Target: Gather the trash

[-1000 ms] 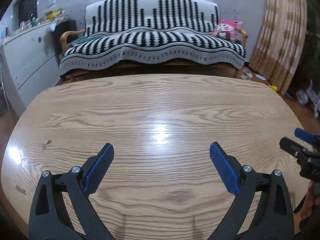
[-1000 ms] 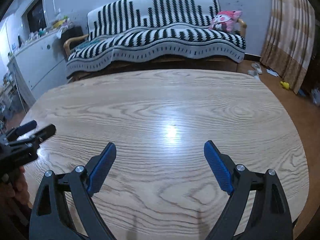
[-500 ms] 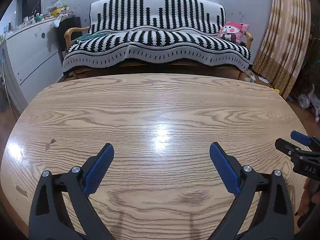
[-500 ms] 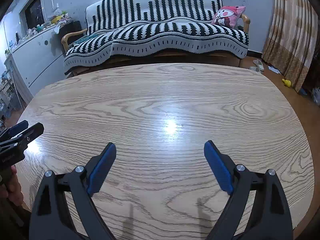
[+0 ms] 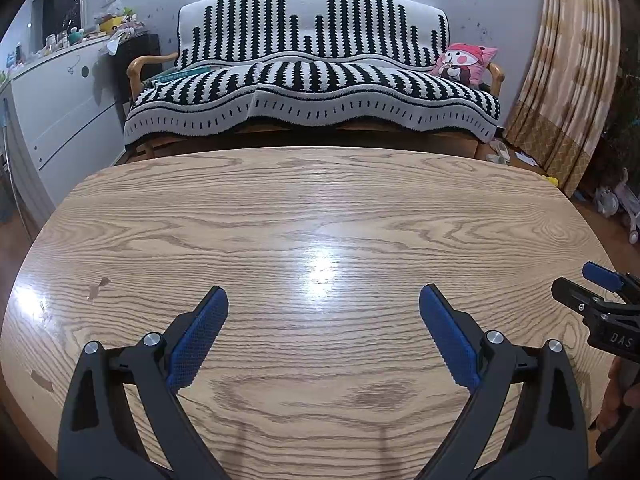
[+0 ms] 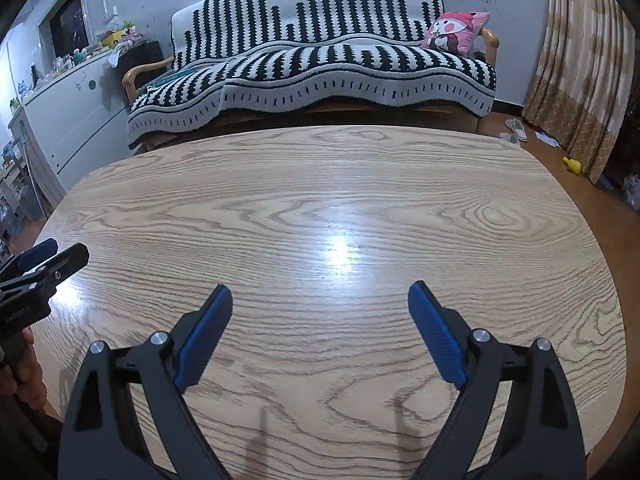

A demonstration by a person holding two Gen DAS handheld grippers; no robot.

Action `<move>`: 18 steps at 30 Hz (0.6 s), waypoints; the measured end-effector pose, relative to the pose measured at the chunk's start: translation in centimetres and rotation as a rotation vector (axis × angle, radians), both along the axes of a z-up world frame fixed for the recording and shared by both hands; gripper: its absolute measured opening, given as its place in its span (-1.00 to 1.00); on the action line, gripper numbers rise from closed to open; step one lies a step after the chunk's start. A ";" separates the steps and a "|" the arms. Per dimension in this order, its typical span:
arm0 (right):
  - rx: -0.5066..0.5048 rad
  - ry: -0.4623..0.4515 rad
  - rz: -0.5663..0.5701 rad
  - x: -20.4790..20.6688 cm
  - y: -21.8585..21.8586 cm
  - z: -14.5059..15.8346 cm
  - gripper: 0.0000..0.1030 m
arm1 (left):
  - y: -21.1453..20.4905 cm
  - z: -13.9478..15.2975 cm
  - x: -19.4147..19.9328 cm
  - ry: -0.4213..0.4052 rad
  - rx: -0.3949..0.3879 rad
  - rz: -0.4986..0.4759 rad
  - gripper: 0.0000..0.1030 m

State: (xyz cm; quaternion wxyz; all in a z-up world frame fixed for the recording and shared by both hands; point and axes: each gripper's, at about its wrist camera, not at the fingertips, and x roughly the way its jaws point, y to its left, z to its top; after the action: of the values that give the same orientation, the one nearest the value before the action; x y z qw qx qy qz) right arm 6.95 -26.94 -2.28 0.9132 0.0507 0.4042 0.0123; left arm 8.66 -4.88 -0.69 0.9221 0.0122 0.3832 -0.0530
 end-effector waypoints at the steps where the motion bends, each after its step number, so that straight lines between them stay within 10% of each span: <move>1: 0.001 0.001 -0.001 0.0 -0.1 0.0 0.68 | 0.0 0.0 0.0 0.001 0.000 0.000 0.82; 18: 0.000 -0.002 -0.009 -0.5 -0.1 0.0 0.68 | -0.3 0.0 -0.2 0.002 0.002 0.000 0.81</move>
State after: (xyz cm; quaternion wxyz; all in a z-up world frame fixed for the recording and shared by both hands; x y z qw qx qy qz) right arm 6.46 -27.00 -2.26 0.9136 0.0523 0.4031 0.0083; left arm 8.51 -5.13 -0.71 0.9217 0.0128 0.3842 -0.0525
